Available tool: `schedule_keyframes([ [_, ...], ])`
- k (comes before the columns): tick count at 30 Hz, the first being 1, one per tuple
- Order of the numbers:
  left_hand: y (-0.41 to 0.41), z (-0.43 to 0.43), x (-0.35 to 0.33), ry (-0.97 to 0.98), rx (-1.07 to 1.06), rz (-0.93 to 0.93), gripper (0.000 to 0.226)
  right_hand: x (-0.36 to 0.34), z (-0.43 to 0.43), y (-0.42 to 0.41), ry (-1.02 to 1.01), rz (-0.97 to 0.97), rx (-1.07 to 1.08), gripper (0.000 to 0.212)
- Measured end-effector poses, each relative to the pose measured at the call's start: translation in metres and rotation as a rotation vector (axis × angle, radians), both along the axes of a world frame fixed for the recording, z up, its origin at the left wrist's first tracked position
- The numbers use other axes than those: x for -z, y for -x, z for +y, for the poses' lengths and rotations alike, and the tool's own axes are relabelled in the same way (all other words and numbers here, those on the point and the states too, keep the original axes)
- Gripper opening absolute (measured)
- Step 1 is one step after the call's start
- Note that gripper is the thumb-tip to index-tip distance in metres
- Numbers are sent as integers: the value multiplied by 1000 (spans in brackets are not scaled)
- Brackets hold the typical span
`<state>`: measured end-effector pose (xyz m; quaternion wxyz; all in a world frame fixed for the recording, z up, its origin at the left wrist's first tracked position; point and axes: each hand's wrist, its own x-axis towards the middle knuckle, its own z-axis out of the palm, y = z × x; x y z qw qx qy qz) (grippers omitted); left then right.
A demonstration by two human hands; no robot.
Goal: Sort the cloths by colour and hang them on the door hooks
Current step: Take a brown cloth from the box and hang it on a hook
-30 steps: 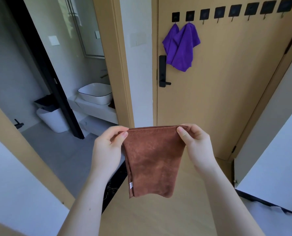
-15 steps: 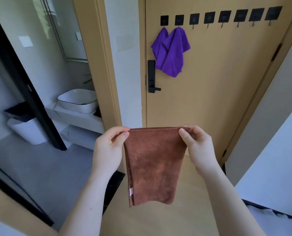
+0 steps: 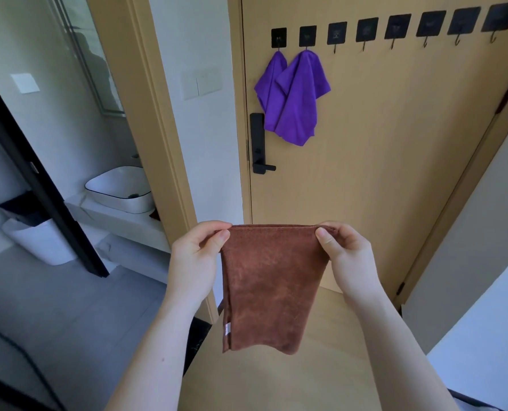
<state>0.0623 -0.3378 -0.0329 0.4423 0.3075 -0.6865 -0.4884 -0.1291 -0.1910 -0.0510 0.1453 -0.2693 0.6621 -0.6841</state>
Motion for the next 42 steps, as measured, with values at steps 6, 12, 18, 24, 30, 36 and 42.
schedule_keyframes([
  [6, 60, -15, -4, 9, -42, -3, 25, -8, -18, 64, -2, 24, -27, 9],
  [12, 108, -27, -5, -38, -52, 39, 25, -13, -32, 114, -13, -2, -76, 9],
  [18, 142, -42, -5, -279, -2, 210, 24, -17, -47, 147, 1, -20, -98, 10],
  [24, 176, -72, -8, -284, 15, 199, 23, -13, -75, 175, -30, -12, -96, 11],
  [30, 215, -120, -4, -288, 63, 190, 23, -9, -112, 206, -78, 23, -75, 10],
  [36, 255, -180, -7, -239, 121, 165, 30, -16, -157, 236, -71, 42, -15, 11],
  [42, 286, -236, -16, -192, 166, 140, 29, -24, -205, 257, -45, 66, 79, 10],
])
